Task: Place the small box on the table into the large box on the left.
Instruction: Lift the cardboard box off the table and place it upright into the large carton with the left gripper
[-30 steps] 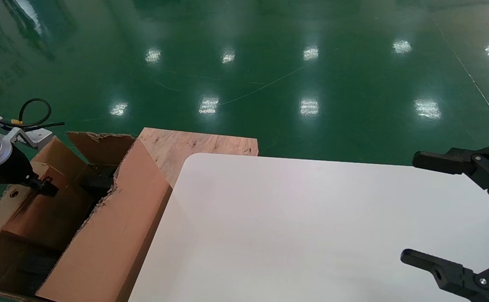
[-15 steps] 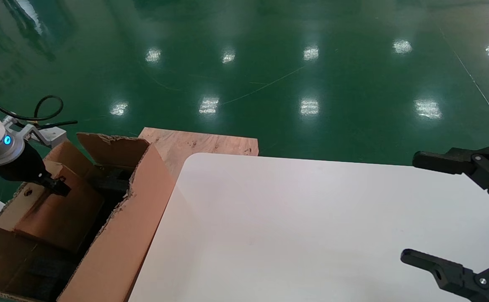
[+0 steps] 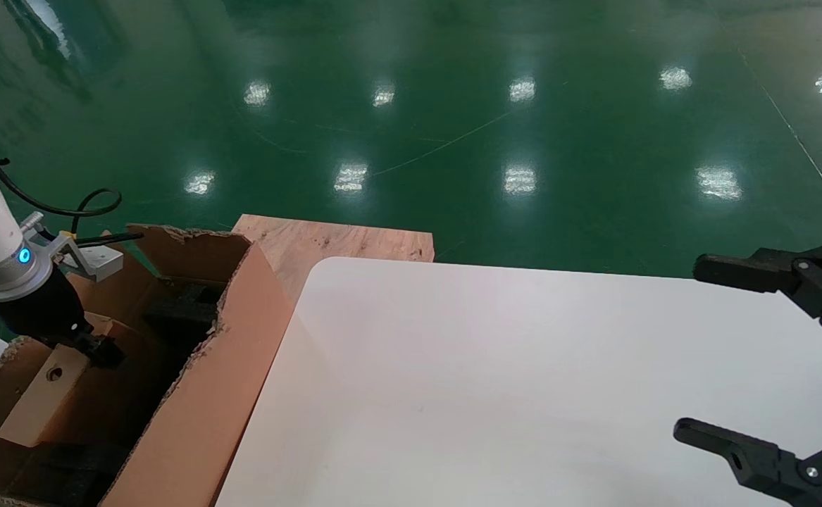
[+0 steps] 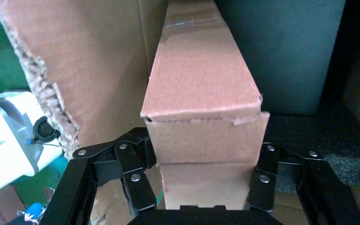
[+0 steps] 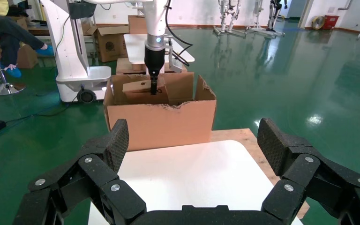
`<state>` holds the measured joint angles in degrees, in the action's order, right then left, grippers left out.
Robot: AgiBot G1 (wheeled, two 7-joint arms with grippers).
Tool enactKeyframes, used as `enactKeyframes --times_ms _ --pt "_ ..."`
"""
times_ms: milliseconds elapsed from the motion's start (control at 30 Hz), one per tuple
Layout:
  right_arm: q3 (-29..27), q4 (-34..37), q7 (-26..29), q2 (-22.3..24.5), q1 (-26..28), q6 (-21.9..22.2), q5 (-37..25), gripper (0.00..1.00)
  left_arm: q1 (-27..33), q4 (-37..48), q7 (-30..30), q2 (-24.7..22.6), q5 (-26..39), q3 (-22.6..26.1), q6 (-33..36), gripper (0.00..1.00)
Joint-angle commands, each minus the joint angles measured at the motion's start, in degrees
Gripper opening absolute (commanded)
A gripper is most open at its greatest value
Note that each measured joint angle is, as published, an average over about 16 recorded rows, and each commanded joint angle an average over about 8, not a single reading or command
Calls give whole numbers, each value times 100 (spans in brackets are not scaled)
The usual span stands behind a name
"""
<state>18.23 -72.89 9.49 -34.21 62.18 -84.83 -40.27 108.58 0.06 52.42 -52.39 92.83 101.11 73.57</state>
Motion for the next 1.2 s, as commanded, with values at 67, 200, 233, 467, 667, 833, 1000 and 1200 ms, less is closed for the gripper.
enactKeyframes --times_ms 67,200,233,467,667,833,1000,1200 --pt "0 0 0 0 0 0 0 100 -8 34 46 -5 39 28 -20 0" --pt "1 0 -1 0 0 0 1 100 23 62 96 9 91 64 -122 0" --pt "1 0 -1 1 0 1 1 100 39 68 108 15 105 74 -164 0" --pt "2 0 -1 1 1 1 2 100 116 84 178 90 167 122 -733 0" --pt "3 0 -2 1 1 1 2 100 64 55 209 131 152 112 -990 0" --pt "4 0 -2 2 1 2 3 100 37 14 192 137 123 92 -936 3" --pt "5 0 -3 2 1 2 3 100 44 -31 135 146 88 67 -881 61" --pt "5 2 -3 2 0 3 4 100 40 -55 99 160 65 49 -861 100"
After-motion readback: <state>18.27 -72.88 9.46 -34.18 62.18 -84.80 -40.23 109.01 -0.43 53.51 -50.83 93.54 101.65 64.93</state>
